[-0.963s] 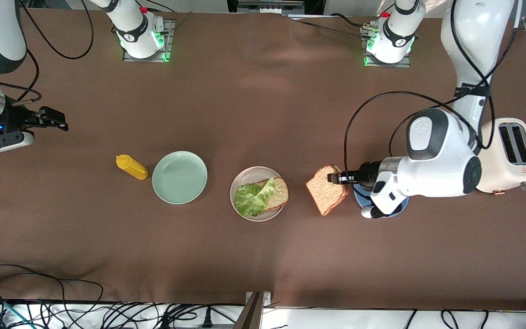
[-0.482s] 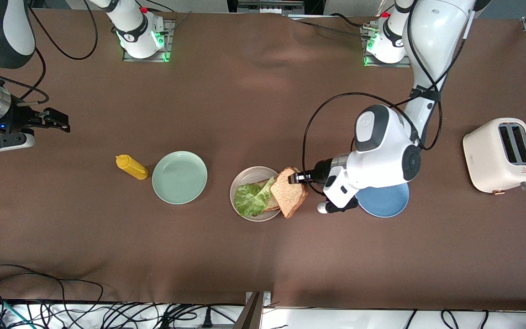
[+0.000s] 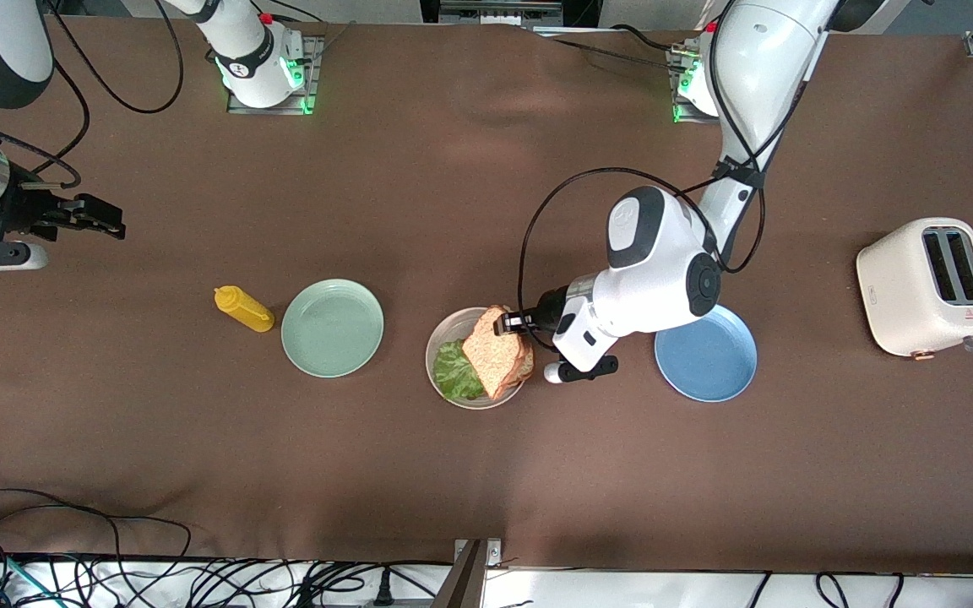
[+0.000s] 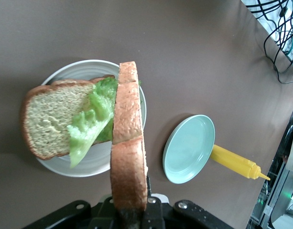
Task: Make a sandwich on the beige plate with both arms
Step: 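Lower the toast onto the lettuce and open the left gripper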
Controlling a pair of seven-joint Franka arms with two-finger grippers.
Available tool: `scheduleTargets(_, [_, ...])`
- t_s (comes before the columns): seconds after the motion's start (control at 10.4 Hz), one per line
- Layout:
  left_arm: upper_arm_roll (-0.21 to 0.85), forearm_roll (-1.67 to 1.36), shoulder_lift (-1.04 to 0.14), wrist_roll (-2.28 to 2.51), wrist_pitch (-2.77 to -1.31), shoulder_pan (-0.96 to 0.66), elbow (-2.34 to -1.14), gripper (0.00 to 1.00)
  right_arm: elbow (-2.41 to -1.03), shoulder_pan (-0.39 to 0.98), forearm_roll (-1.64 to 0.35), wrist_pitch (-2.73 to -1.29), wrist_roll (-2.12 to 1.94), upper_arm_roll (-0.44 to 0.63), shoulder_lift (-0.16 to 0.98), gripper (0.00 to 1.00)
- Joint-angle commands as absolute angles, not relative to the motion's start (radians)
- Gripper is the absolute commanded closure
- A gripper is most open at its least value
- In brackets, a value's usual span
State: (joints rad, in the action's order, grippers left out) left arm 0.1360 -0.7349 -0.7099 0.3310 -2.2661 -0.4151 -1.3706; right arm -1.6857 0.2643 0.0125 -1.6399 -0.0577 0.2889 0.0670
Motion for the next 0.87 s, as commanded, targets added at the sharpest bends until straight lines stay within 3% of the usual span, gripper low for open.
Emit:
scheduleTargets(0.0, [0.124,-0.772,-0.767,0.334,-2.301,-0.440,-1.313,1.00,-1.622,0.261,0.020,-1.605,-0.040,0.287,0.071,0.00])
scheduleTargets(0.77, [0.124,-0.770,-0.891,0.368,-2.381,-0.505,-1.203,1.00,-1.549,0.247,0.012,-1.546,-0.040,0.304,0.069,0.00])
